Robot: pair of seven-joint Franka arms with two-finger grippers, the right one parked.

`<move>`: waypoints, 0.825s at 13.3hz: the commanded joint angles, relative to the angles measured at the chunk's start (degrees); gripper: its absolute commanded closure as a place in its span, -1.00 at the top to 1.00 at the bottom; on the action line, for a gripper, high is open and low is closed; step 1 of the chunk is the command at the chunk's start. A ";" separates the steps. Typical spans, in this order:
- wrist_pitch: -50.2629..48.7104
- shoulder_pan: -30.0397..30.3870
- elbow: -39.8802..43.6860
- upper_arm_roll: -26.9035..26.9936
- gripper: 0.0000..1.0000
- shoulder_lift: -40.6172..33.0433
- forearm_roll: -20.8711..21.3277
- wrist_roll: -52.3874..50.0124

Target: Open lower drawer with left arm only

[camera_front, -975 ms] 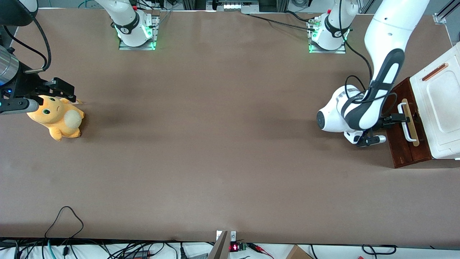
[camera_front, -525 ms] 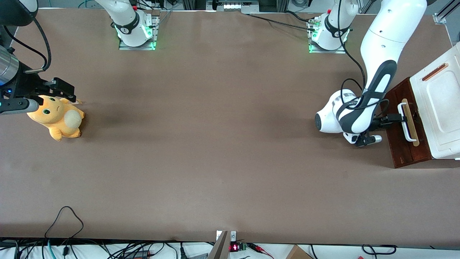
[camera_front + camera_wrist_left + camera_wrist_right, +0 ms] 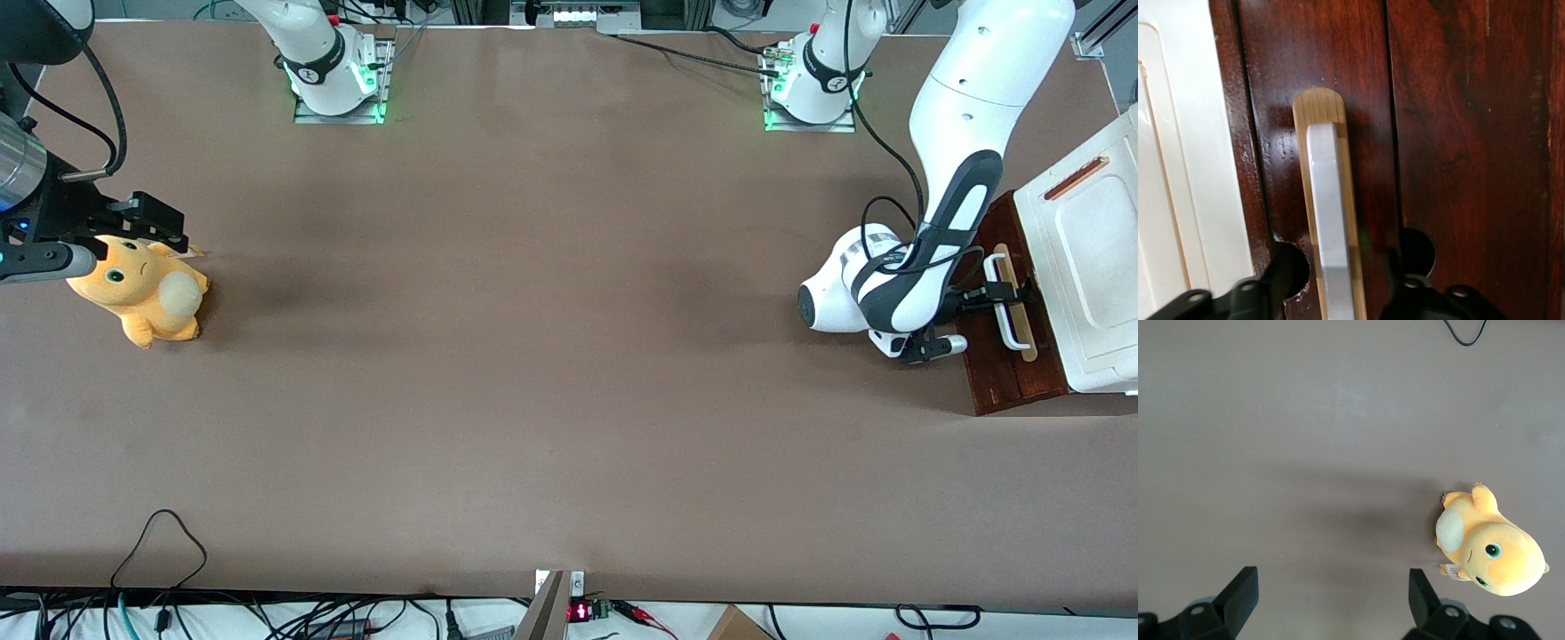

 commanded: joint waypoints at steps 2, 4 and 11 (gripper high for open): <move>-0.68 0.40 0.16 -0.28 -0.02 0.33 1.71 0.24; -0.68 0.40 0.16 -0.28 -0.10 0.33 1.71 0.33; -0.68 0.40 0.16 -0.28 -0.53 0.50 1.71 0.24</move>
